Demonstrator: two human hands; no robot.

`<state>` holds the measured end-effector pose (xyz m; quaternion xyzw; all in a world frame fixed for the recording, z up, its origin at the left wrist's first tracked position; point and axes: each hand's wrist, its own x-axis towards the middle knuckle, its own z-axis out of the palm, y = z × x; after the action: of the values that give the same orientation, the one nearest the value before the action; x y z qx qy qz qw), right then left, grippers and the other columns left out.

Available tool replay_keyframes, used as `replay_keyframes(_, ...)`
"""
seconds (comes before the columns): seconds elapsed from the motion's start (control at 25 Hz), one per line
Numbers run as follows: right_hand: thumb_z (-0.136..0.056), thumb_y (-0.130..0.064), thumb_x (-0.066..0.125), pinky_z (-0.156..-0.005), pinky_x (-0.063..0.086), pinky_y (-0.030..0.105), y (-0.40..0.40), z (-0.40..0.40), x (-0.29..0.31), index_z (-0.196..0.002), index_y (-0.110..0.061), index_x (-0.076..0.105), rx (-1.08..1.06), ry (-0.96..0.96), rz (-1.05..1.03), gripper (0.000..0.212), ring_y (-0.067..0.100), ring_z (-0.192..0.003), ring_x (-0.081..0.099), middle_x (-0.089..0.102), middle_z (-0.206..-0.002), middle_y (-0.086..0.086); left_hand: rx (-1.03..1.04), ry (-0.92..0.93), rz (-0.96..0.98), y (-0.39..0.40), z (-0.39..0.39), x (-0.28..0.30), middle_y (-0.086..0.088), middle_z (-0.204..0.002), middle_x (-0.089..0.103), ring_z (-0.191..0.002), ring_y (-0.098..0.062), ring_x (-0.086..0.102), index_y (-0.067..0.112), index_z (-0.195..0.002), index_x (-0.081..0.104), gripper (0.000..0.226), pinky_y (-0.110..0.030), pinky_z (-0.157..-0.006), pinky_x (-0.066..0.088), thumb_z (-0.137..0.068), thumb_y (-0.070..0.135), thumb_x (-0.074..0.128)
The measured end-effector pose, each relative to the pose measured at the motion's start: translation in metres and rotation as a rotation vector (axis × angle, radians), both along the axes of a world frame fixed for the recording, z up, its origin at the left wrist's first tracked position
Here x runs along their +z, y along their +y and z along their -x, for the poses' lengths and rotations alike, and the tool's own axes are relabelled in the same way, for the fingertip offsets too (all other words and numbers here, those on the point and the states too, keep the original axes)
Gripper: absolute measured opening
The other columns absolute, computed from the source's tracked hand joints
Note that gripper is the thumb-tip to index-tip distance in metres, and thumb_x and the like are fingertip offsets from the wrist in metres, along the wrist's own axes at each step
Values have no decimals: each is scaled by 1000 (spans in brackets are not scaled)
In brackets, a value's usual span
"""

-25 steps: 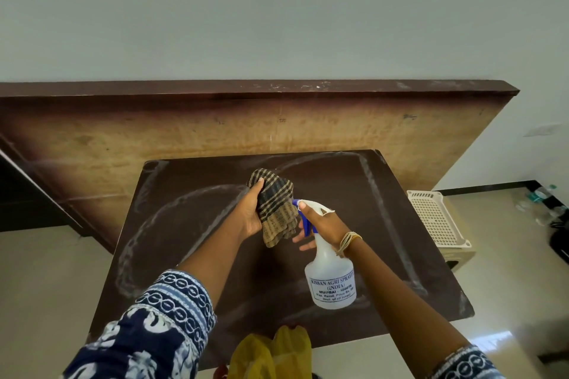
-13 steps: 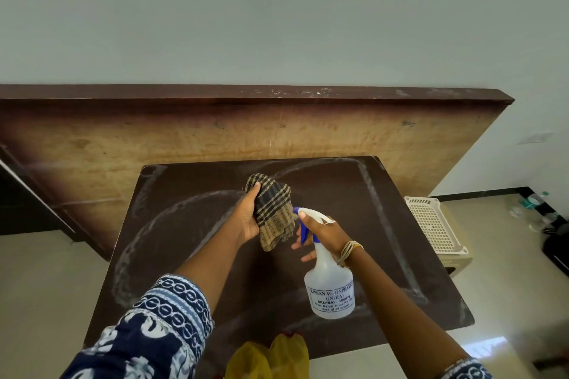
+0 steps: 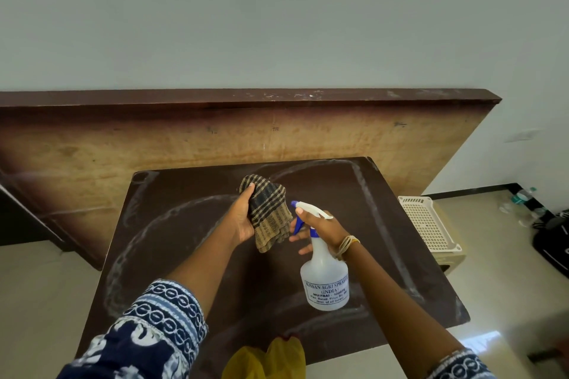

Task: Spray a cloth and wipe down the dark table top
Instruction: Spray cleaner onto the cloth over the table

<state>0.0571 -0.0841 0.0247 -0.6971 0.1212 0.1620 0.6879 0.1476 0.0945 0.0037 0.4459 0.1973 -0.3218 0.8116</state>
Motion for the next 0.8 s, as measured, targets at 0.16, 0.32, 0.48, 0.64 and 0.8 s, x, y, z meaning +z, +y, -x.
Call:
replay_keyframes(0.16, -98, -36, 53, -69, 59, 49, -2, -13, 7, -104, -16, 64, -28, 11, -24, 23, 29, -90, 70, 67, -94, 13, -13, -9, -6, -2, -6, 3, -17, -118, 67, -106, -30, 65, 7, -121, 61, 46, -44, -80, 52, -97, 44, 51)
replay_keyframes(0.32, -98, -37, 53, -60, 60, 44, -3, -21, 10, -104, -14, 63, -44, -13, 34, 25, 25, -70, 65, 63, -81, 12, -15, -24, -10, -5, -9, 8, -18, -118, 67, -107, -31, 64, 7, -120, 61, 45, -44, -82, 52, -97, 44, 51)
replay_keyframes(0.48, -97, -39, 55, -51, 57, 39, -7, -20, 10, -98, -9, 61, -48, -26, 73, 30, 22, -57, 57, 57, -71, 10, -12, -38, -15, -6, -12, 9, -17, -116, 67, -108, -31, 64, 6, -113, 64, 43, -46, -94, 49, -97, 43, 50)
replay_keyframes(0.64, -97, -38, 55, -56, 58, 36, -20, -20, 3, -96, -6, 64, -41, -58, 62, 33, 25, -78, 70, 68, -85, 9, -9, -36, -27, -8, -12, 10, -17, -115, 67, -106, -31, 63, 8, -105, 64, 37, -47, -95, 48, -97, 42, 50)
replay_keyframes(0.8, -95, -31, 60, -64, 58, 30, -37, -26, -10, -114, -5, 64, -170, -119, 75, 32, 23, -83, 73, 73, -101, 10, -16, -5, -28, -15, -14, 5, -17, -116, 67, -109, -31, 63, 8, -106, 64, 36, -47, -98, 47, -97, 41, 52)
